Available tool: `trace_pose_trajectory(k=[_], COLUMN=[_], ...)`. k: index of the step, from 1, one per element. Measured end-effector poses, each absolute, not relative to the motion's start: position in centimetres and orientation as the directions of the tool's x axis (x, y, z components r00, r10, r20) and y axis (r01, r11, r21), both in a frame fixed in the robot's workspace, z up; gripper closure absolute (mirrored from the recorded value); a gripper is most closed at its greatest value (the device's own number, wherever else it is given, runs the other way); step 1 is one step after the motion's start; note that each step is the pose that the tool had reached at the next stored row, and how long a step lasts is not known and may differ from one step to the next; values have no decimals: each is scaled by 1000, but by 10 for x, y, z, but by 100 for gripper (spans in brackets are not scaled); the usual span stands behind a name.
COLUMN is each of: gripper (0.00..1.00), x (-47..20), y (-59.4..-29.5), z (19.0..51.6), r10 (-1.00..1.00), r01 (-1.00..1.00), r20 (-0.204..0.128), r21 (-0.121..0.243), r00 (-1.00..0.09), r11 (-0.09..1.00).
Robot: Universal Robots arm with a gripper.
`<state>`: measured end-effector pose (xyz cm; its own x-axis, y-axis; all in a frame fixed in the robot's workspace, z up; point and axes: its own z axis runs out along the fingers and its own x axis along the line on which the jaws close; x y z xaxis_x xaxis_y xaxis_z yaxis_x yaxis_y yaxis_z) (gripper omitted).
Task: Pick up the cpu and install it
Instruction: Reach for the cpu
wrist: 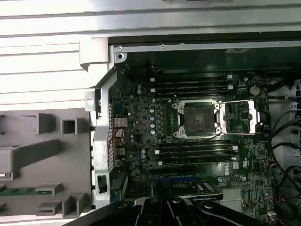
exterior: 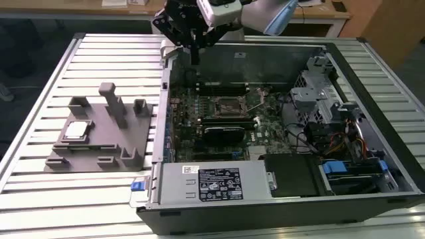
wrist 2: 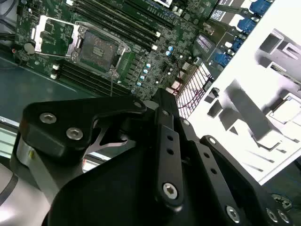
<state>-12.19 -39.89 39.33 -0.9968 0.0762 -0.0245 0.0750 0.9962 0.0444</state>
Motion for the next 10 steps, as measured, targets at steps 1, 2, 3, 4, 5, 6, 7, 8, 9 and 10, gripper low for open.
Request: trace_pose_trajectory(k=[1,2,3,4,5,6,7,8,9,10], gripper=[89,89,89,89,89,89,89,89,89,89], x=[-122,-122,-122,-122,-122,-122,-123,-123,-123,-123], y=[-399,-399,-399,-399,-399,-399,-399,-399,-399,-399], z=[393,393,393,393,393,393,393,393,393,393], r10=[76,76,76,76,76,76,76,76,76,76], r01=[75,75,75,75,75,75,75,75,75,75], r20=[-24,-24,-24,-24,-24,-24,-24,-24,-24,-24], r21=[44,44,44,44,44,44,44,44,44,44], r00=[-997,-997,-997,-997,-997,-997,-997,-997,-997,-997], r11=[996,996,996,996,996,996,996,996,996,996])
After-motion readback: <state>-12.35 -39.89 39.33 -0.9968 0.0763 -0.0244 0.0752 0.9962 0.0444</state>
